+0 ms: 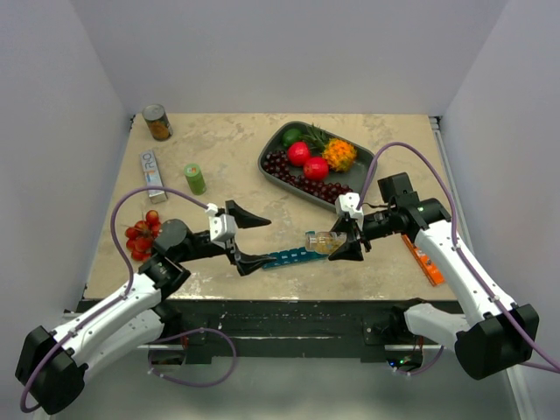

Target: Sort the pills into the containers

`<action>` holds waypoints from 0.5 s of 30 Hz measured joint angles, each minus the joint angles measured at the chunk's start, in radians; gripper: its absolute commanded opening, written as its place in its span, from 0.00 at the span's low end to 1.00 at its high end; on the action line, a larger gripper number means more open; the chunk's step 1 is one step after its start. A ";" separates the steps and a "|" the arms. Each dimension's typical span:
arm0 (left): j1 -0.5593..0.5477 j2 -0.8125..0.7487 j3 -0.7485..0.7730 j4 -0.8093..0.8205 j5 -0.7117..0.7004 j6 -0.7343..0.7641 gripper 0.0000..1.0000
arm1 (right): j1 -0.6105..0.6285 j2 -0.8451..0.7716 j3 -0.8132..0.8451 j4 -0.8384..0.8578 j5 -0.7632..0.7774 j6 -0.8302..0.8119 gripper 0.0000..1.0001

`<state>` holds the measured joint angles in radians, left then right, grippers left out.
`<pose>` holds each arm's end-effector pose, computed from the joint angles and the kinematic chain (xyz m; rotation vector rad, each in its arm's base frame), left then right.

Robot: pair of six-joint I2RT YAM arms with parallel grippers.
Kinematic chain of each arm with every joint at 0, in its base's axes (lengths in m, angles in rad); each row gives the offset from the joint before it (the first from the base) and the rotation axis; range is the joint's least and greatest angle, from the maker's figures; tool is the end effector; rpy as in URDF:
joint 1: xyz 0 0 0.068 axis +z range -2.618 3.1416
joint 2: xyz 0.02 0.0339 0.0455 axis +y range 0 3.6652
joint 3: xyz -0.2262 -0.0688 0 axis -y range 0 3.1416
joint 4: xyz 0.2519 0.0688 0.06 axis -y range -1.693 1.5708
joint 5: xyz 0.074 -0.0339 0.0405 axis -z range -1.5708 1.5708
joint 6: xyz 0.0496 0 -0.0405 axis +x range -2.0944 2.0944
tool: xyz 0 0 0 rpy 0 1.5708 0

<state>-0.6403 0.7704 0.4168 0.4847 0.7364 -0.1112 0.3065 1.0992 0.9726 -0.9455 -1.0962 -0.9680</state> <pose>0.1602 -0.1609 0.2546 0.9925 1.2297 -1.1245 0.1973 0.1087 0.2578 -1.5327 1.5142 1.0532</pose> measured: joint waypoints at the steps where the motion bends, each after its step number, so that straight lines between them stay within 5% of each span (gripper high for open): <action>1: -0.002 0.002 0.000 0.002 0.001 0.000 0.95 | 0.000 0.000 0.000 0.000 0.000 0.000 0.00; 15: -0.015 0.024 0.000 -0.010 0.021 0.029 0.95 | 0.000 0.000 -0.005 0.000 0.000 0.000 0.00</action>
<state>-0.6556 0.7940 0.4168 0.4747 0.7578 -0.0826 0.3065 1.0992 0.9676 -0.9451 -1.0962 -0.9680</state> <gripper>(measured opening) 0.950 0.557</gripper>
